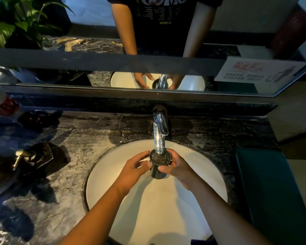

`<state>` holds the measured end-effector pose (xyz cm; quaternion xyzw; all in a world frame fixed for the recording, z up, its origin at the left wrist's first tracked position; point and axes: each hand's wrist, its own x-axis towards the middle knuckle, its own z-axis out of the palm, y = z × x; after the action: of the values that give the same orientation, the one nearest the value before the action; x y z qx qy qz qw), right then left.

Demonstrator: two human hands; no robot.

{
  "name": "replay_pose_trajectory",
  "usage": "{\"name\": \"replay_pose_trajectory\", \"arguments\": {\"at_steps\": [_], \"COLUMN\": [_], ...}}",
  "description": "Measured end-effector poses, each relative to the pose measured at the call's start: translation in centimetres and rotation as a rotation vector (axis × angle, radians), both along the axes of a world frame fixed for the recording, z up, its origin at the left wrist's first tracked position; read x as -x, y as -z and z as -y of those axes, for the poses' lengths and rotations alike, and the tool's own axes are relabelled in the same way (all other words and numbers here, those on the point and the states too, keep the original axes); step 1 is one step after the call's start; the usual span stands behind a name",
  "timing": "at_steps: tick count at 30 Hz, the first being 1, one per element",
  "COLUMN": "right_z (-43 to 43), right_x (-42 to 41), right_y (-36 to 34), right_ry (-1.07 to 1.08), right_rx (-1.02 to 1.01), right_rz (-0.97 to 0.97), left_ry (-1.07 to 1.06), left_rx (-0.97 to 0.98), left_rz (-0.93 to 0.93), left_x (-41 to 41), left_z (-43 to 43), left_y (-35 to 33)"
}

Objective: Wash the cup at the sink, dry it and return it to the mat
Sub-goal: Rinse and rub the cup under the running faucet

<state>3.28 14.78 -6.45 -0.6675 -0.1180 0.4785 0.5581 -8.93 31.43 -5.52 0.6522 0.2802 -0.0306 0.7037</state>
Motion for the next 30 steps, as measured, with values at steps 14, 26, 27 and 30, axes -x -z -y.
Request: {"name": "replay_pose_trajectory", "arguments": {"at_steps": [14, 26, 27, 30], "right_z": [-0.2, -0.3, -0.4, -0.4], "right_x": [0.3, 0.2, 0.3, 0.6], "right_y": [0.6, 0.8, 0.8, 1.0], "right_ry": [0.004, 0.028, 0.011, -0.041], "right_rx": [0.035, 0.074, 0.08, 0.081], "right_rz": [0.083, 0.129, 0.132, 0.107], "left_ry": [-0.087, -0.278, -0.287, -0.301], "left_rx": [0.142, 0.093, 0.091, 0.101], "left_rz": [-0.085, -0.149, -0.161, -0.19], "left_x": [-0.4, 0.1, 0.3, 0.6], "left_z": [1.2, 0.4, 0.4, 0.7], "left_y": [0.4, 1.4, 1.5, 1.8]}}
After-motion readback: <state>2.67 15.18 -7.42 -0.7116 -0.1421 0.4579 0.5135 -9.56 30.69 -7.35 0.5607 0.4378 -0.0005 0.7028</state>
